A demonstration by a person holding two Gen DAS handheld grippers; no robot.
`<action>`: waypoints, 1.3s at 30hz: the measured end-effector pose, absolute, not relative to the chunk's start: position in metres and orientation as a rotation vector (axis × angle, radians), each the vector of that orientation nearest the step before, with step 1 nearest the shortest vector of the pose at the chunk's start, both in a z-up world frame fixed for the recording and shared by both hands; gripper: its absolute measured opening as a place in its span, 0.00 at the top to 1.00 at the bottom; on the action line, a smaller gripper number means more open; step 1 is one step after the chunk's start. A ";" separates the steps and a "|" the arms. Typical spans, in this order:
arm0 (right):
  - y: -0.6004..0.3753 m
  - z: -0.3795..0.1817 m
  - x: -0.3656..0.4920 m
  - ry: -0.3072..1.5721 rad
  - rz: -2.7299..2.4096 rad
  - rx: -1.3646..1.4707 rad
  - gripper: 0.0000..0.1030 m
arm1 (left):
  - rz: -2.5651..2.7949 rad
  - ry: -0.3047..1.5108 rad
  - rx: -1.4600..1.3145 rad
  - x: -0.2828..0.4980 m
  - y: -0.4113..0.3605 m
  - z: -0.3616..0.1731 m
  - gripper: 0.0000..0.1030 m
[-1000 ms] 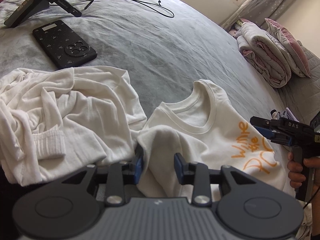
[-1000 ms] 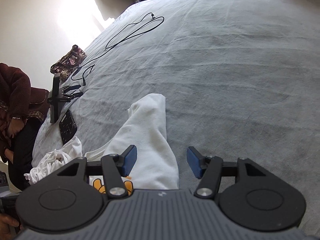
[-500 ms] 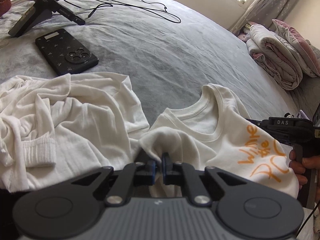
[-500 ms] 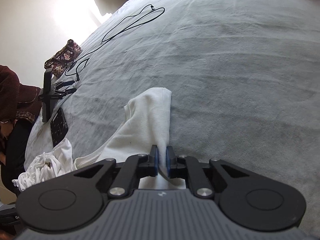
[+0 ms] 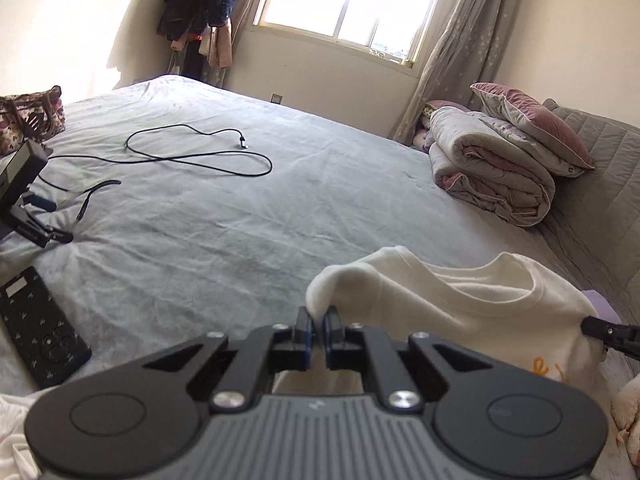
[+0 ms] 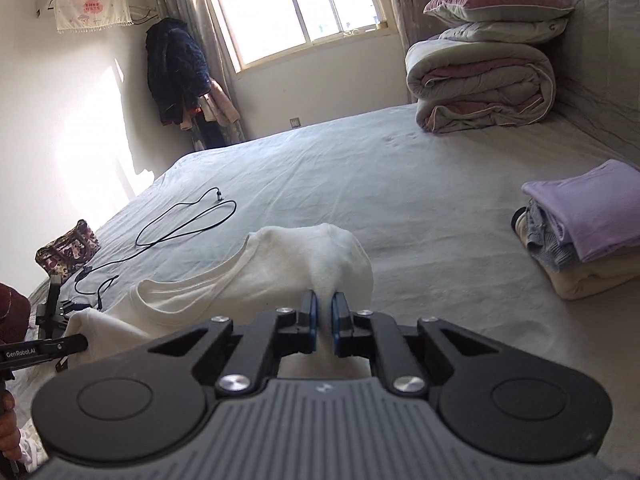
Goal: Fold clothes
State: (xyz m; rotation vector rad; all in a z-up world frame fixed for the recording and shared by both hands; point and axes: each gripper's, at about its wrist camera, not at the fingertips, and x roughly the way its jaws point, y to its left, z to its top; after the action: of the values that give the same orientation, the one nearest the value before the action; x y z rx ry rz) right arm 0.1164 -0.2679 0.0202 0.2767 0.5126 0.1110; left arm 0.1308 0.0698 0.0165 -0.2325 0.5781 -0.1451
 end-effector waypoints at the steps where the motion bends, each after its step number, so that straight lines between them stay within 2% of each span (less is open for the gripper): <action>1: -0.272 0.024 0.117 0.502 0.094 0.276 0.90 | -0.146 0.563 -0.219 0.139 0.065 0.022 0.95; 7: -0.275 0.021 0.144 0.498 0.043 0.240 0.90 | -0.122 0.494 -0.099 0.190 0.036 0.037 0.95; 14: -0.270 -0.003 0.190 0.553 0.029 0.203 0.90 | -0.065 0.524 -0.035 0.252 0.019 0.020 0.94; 24: -0.275 -0.028 0.232 0.621 0.042 0.235 0.89 | -0.046 0.591 -0.057 0.289 0.019 -0.001 0.96; 27: -0.279 -0.031 0.230 0.641 0.060 0.261 0.83 | -0.067 0.614 -0.035 0.282 0.019 -0.009 0.92; 28: -0.280 -0.032 0.227 0.641 0.066 0.264 0.73 | -0.073 0.621 -0.030 0.279 0.020 -0.011 0.88; 29: -0.281 -0.032 0.223 0.644 0.070 0.265 0.63 | -0.078 0.634 -0.035 0.275 0.023 -0.014 0.79; 30: -0.282 -0.032 0.218 0.647 0.072 0.265 0.48 | -0.082 0.650 -0.044 0.270 0.027 -0.017 0.72; 31: -0.283 -0.032 0.213 0.651 0.075 0.264 0.46 | -0.086 0.667 -0.053 0.266 0.030 -0.020 0.59; 32: -0.285 -0.032 0.208 0.654 0.078 0.264 0.46 | -0.094 0.684 -0.064 0.262 0.034 -0.024 0.54; 39: -0.288 -0.058 0.163 0.756 0.099 0.281 0.46 | -0.093 0.836 -0.118 0.216 0.068 -0.062 0.50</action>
State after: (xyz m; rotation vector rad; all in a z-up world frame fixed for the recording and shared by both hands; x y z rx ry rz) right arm 0.1627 -0.2876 -0.0582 0.2809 0.7555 0.0985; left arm 0.2160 0.0681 -0.0621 -0.1176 0.8360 -0.0931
